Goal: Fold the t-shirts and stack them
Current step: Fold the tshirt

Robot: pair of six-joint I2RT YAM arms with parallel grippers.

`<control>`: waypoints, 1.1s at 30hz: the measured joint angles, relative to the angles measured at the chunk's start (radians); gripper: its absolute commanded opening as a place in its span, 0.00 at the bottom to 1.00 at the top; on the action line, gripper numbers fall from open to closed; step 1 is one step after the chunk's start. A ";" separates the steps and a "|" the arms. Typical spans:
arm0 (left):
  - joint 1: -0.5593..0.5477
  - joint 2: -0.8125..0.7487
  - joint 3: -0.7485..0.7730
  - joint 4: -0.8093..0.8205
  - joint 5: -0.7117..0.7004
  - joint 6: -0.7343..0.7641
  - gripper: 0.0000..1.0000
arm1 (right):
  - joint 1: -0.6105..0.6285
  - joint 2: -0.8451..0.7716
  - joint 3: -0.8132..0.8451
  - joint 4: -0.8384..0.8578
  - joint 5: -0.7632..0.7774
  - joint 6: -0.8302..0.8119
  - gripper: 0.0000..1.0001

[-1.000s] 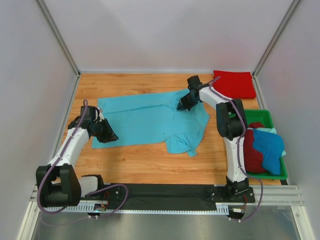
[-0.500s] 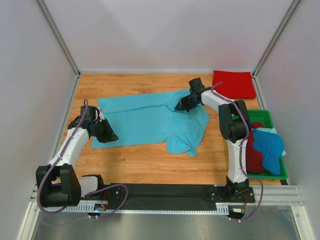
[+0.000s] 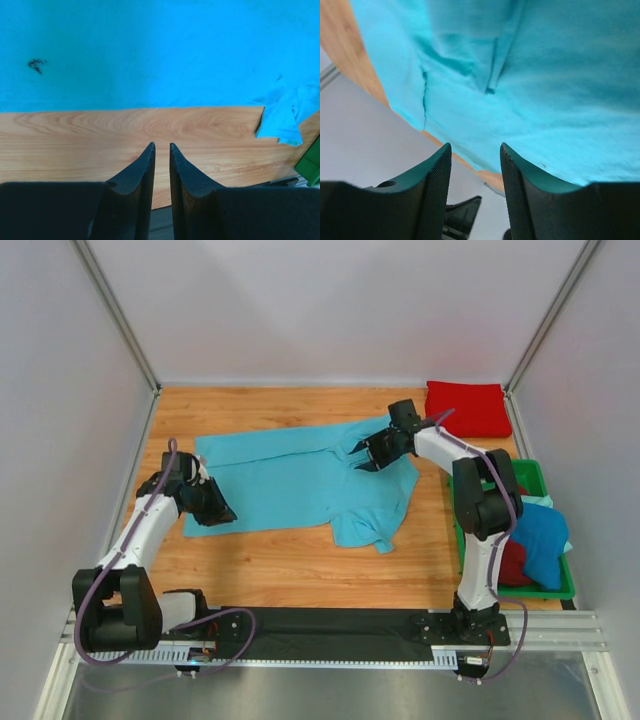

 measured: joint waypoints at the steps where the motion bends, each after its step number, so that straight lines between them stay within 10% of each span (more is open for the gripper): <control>1: 0.000 0.003 0.000 0.000 0.000 0.000 0.25 | -0.007 -0.022 0.008 -0.012 0.004 -0.031 0.47; 11: -0.021 0.048 0.002 0.084 0.056 -0.031 0.32 | -0.149 -0.014 0.386 -0.222 0.221 -0.576 0.44; 18: -0.269 0.199 0.073 0.329 0.113 -0.192 0.32 | -0.209 0.114 0.388 -0.252 0.150 -0.789 0.46; 33: -0.566 0.833 0.633 0.719 -0.056 -0.531 0.39 | -0.236 0.172 0.386 -0.200 -0.036 -0.934 0.52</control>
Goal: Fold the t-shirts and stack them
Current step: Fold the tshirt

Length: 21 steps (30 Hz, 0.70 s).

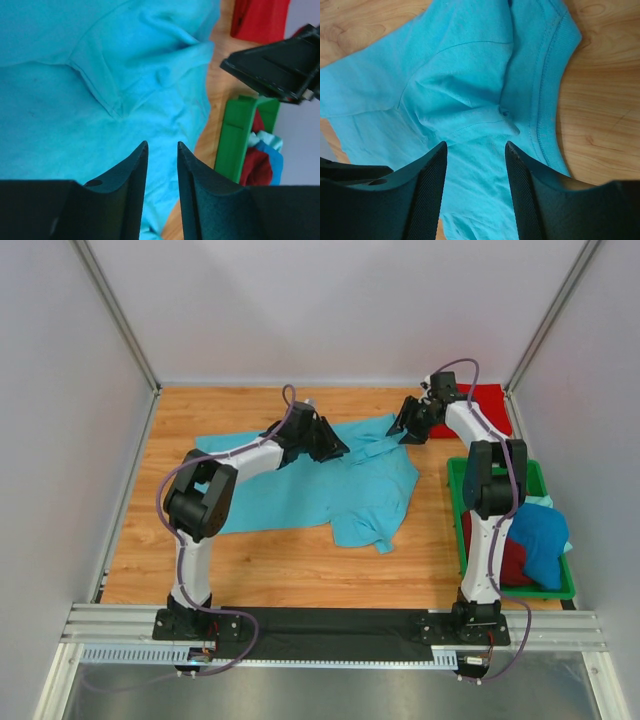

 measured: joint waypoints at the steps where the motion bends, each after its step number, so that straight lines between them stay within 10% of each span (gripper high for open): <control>1: -0.008 0.017 0.021 -0.017 -0.024 -0.006 0.39 | -0.002 0.000 -0.002 0.004 -0.004 -0.001 0.52; 21: -0.093 0.154 0.222 -0.286 -0.222 -0.082 0.46 | -0.017 0.001 -0.032 0.039 -0.049 -0.002 0.56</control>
